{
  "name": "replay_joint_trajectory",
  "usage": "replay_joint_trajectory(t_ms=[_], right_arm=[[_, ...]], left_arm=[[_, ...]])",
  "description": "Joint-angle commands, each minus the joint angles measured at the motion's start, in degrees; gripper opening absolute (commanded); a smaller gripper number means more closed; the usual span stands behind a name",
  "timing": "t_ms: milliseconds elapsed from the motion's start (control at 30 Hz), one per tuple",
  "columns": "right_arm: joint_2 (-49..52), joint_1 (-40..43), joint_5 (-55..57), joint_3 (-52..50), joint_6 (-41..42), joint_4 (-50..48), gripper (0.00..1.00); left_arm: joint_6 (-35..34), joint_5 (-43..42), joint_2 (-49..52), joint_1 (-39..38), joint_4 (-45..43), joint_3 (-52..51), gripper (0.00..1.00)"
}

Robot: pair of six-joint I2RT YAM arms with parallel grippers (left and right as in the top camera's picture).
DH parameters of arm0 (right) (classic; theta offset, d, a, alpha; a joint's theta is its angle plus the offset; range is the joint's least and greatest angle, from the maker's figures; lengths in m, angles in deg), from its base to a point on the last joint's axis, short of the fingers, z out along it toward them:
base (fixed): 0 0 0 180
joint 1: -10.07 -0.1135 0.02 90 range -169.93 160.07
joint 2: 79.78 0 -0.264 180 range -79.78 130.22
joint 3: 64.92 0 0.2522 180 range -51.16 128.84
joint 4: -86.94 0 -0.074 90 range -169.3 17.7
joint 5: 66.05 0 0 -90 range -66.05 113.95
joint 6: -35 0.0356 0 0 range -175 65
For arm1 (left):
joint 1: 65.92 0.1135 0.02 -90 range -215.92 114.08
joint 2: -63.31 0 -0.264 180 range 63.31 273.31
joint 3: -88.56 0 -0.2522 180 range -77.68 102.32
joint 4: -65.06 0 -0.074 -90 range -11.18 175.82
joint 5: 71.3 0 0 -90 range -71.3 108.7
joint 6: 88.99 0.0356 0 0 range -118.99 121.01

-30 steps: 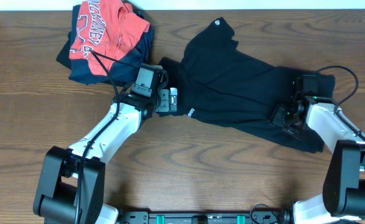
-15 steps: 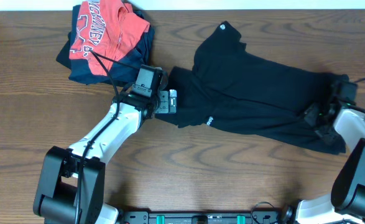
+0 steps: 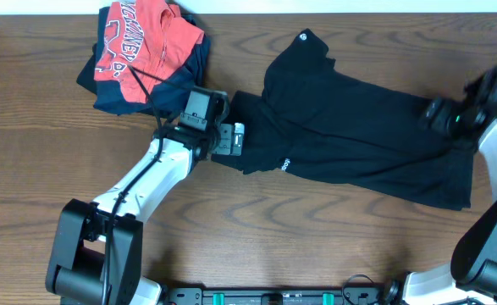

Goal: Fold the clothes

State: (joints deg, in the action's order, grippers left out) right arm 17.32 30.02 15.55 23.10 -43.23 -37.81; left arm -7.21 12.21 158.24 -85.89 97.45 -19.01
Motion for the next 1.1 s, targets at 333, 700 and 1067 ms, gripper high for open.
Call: replay_joint_trajectory(t_ms=[333,700,1067], right_arm=[[-0.35,-9.20,-3.41,13.81,-3.10,7.98,0.82],[-0.33,-10.58,-3.69,13.81,-0.90,7.52,0.80],[-0.33,-11.78,-3.76,13.81,-0.90,7.85,0.80]], left_arm=[[7.10,-2.16,7.13,0.15,8.96,3.91,0.40],[6.91,-2.01,8.15,-0.63,7.30,3.15,0.06],[6.91,-1.44,8.31,-0.63,12.20,1.42,0.06]])
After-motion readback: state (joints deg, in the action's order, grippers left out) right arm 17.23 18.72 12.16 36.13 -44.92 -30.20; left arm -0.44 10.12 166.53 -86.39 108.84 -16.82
